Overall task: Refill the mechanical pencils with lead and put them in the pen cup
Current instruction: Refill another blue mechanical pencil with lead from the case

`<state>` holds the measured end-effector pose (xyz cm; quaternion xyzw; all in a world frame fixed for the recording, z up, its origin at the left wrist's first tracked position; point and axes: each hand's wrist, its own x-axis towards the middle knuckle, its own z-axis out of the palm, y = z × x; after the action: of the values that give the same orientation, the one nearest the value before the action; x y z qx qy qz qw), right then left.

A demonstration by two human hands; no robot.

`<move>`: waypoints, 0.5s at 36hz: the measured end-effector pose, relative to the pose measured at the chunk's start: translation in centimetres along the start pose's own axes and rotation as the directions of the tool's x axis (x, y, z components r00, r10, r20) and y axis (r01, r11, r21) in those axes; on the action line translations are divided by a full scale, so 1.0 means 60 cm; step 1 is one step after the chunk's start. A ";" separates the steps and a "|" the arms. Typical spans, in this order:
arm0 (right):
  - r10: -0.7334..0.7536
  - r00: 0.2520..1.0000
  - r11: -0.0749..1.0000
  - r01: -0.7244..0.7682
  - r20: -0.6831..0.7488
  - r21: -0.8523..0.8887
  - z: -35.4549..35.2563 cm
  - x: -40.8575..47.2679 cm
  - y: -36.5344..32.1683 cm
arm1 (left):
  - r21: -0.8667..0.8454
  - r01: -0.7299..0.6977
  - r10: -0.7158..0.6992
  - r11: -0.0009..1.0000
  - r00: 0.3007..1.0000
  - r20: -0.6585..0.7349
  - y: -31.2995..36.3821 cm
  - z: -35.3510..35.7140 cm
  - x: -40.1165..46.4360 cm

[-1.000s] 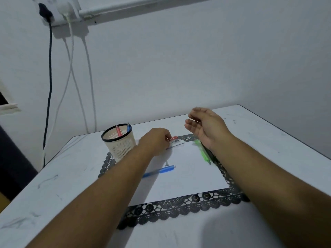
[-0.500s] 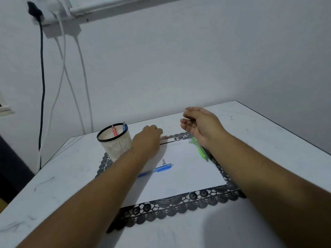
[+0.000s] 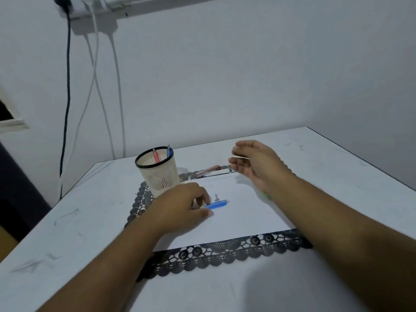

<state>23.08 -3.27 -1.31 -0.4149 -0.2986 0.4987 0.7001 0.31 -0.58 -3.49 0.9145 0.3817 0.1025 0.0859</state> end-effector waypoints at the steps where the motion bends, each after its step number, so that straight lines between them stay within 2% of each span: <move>1: 0.001 1.000 1.000 -0.001 0.004 -0.007 0.003 -0.001 0.001 | 0.026 -0.007 0.008 1.000 1.000 -0.016 0.000 0.002 -0.002; 9: -0.044 0.999 0.992 0.043 -0.005 -0.115 0.018 -0.014 0.006 | -0.042 -0.034 0.032 0.999 0.999 -0.029 -0.022 0.005 -0.001; 12: -0.070 0.997 0.986 0.071 0.008 -0.148 0.025 -0.018 0.011 | -0.214 -0.058 0.035 0.975 0.993 -0.109 -0.031 -0.001 -0.004; 15: -0.107 0.994 0.985 0.109 0.027 -0.135 0.037 -0.023 0.011 | -0.460 -0.085 -0.019 0.884 0.976 -0.216 -0.035 -0.004 -0.006; 18: -0.156 0.987 0.981 0.159 0.038 -0.109 0.047 -0.030 0.004 | -0.601 -0.088 -0.082 0.795 0.965 -0.249 -0.037 -0.003 -0.004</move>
<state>20.05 -4.16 -0.20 -0.4211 -0.3679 0.4303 0.7086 -1.40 0.80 -3.86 0.8173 0.3351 0.3395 0.3231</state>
